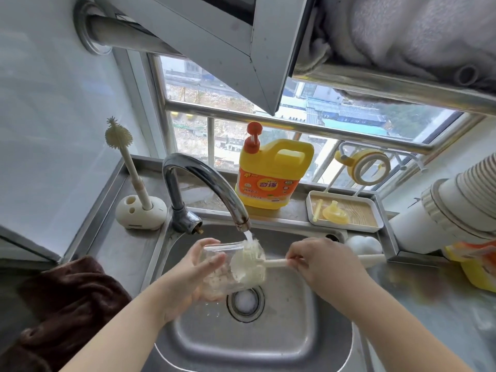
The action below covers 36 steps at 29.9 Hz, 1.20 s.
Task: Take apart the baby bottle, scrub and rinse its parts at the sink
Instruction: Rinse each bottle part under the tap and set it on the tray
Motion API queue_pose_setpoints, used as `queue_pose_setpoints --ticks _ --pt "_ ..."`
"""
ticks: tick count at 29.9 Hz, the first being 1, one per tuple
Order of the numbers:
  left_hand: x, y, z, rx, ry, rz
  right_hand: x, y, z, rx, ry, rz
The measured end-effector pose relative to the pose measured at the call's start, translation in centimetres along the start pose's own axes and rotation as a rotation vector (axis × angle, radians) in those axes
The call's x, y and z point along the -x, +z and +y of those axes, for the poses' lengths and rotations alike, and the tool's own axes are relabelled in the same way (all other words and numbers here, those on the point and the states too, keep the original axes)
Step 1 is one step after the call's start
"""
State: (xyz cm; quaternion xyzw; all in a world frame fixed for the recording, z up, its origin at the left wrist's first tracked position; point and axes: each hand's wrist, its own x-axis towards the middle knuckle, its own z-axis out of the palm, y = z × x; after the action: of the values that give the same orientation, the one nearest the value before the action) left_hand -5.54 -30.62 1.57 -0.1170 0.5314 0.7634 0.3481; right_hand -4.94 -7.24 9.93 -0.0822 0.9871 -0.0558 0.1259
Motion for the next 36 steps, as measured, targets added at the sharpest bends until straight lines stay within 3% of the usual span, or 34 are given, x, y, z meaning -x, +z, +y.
queue_pose_setpoints --ticks 2,6,10,13,18,21,25,30,34,36 --pt "-0.1 0.6 0.0 -0.034 0.022 -0.002 -0.2 0.4 -0.9 0.020 -0.035 0.070" --pt "-0.1 0.1 0.4 -0.031 0.103 0.013 -0.1 0.4 -0.8 -0.024 -0.009 0.000" --pt "-0.2 0.3 0.2 -0.025 0.126 -0.012 -0.3 0.2 -0.6 -0.064 0.009 0.046" --pt "0.0 0.4 0.3 -0.067 0.140 0.010 -0.1 0.8 -1.4 -0.032 -0.023 -0.060" --pt "-0.2 -0.3 0.1 -0.088 0.149 0.042 -0.1 -0.5 0.1 -0.041 0.037 -0.015" --pt "-0.3 -0.2 0.0 -0.071 0.167 0.039 -0.3 -0.5 -0.6 -0.030 0.035 -0.086" --pt "-0.1 -0.6 -0.3 -0.164 0.198 0.043 -0.6 -0.7 0.2 -0.135 0.106 -0.117" --pt "-0.3 0.2 -1.1 -0.163 0.198 -0.061 -1.4 0.8 -2.1 -0.524 0.106 -0.156" --pt "0.3 0.7 -0.5 -0.370 0.214 0.001 -1.1 1.8 -1.9 -0.547 0.109 -0.206" --pt "0.4 0.5 -0.2 -0.290 0.163 -0.025 -0.8 2.0 -2.0 -0.549 0.096 -0.220"
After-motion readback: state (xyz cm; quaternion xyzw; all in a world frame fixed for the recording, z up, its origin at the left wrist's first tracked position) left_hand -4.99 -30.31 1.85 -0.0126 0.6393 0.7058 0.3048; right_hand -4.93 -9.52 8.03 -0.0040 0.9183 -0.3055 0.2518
